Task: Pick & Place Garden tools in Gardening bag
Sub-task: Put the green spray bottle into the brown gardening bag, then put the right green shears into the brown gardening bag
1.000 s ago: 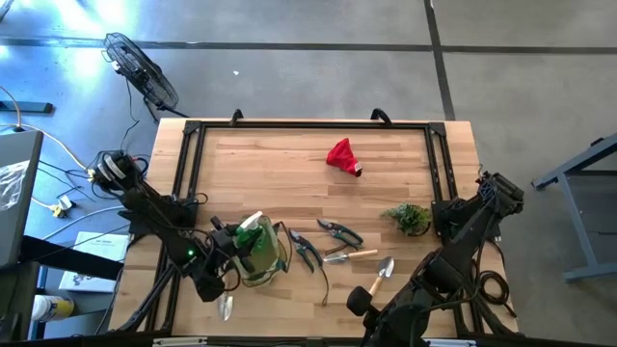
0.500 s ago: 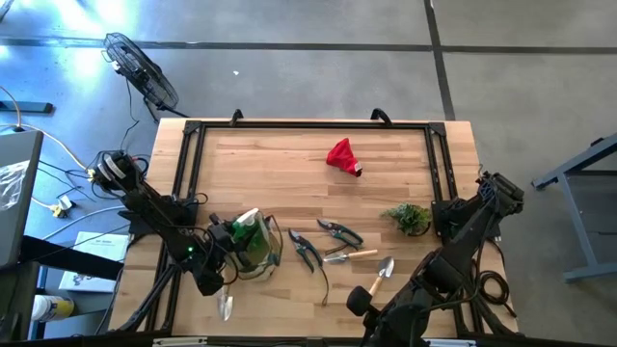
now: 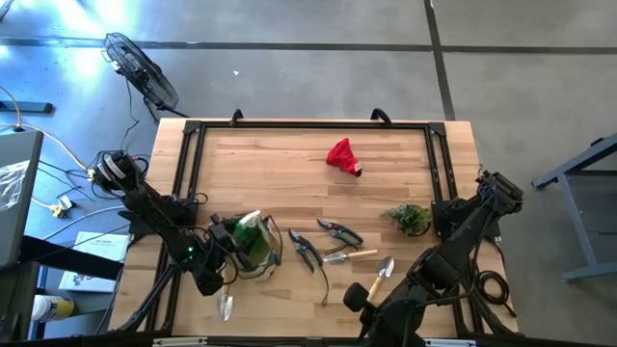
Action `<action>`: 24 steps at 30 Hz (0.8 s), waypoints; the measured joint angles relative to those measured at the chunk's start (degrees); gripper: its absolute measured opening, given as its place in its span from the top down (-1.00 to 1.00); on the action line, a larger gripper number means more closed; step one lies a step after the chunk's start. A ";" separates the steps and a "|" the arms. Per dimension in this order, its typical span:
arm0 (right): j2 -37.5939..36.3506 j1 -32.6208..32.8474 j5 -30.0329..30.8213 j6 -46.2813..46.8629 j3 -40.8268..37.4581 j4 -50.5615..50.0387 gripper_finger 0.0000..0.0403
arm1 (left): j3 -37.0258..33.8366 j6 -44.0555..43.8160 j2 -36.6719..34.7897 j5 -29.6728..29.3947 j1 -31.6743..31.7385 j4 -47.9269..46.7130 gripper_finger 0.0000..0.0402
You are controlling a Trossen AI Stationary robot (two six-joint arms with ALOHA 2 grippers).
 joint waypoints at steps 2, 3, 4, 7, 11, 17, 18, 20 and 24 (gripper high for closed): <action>0.00 -0.21 -0.26 -0.04 0.00 0.00 0.60 | 0.00 0.05 0.00 0.00 0.00 0.44 -0.52; 0.00 -0.22 -0.48 0.00 0.00 0.00 0.60 | 0.00 0.16 0.00 0.00 0.00 0.91 -0.56; 0.00 -0.31 -0.56 0.02 0.00 -0.01 0.60 | 0.00 0.38 0.00 0.01 0.00 1.42 -0.59; 0.00 -0.56 -0.61 0.01 0.00 -0.08 0.60 | 0.00 1.42 0.00 0.03 0.00 2.45 -0.62; 0.00 -0.60 -1.08 0.02 0.00 -0.46 0.60 | 0.00 2.56 -0.02 -0.51 0.00 4.43 -0.63; 0.00 -0.56 -1.21 0.02 0.00 -0.46 0.60 | 0.20 10.64 -0.97 -3.04 0.00 9.38 -0.63; 0.00 -0.56 -1.21 0.02 0.00 -0.48 0.60 | 0.52 12.14 -1.38 -3.43 0.00 9.42 -0.63; 0.00 -0.56 -1.21 0.02 0.00 -0.77 0.60 | 1.56 15.25 -2.03 -3.58 0.02 9.63 -0.64; 0.00 -0.56 -1.20 0.02 0.00 -1.19 0.60 | 4.55 22.81 -3.92 -3.62 0.02 9.95 -0.64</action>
